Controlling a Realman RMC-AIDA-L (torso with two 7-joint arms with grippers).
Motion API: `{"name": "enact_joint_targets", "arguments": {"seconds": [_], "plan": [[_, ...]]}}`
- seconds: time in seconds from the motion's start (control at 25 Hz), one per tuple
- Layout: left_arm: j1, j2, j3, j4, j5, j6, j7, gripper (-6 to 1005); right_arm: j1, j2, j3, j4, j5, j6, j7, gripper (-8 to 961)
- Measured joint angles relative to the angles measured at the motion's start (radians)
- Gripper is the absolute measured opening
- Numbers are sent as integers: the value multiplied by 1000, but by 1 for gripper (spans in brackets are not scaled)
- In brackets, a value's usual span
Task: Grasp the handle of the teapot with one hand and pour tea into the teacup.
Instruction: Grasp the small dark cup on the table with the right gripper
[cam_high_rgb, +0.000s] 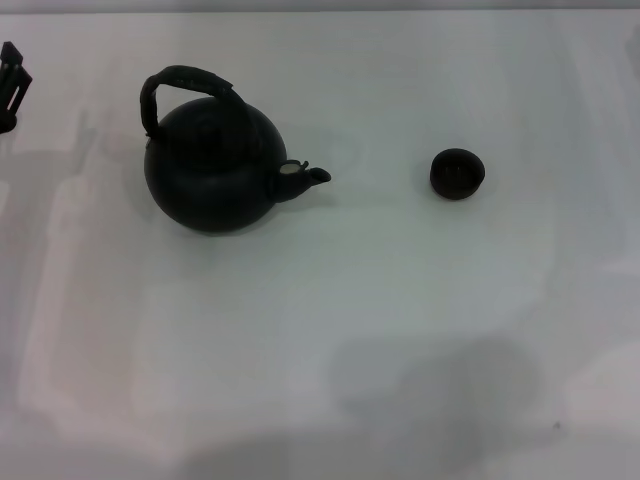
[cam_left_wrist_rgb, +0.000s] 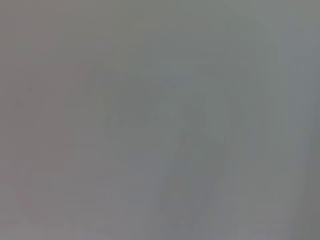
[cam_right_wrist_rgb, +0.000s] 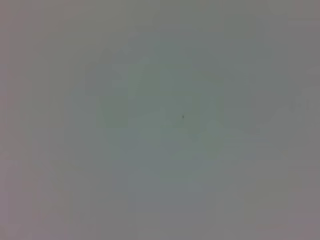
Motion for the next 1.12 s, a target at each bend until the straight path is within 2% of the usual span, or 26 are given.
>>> {"name": "enact_joint_targets", "arguments": {"seconds": [0.48, 0.64, 0.92, 1.04, 1.12], "plan": [[-8, 0, 0, 0, 0, -6, 0, 884, 1, 0, -21, 1, 0, 10, 26, 829], [-6, 0, 0, 0, 0, -8, 0, 885, 6, -5, -119, -20, -1, 34, 156, 829], [3, 0, 0, 0, 0, -4, 0, 885, 8, -33, -372, -116, -12, 60, 449, 829], [5, 0, 0, 0, 0, -2, 0, 885, 9, -56, -438, -154, -72, 62, 582, 829], [6, 0, 0, 0, 0, -2, 0, 885, 11, -78, -452, -179, -166, 53, 706, 829]]}}
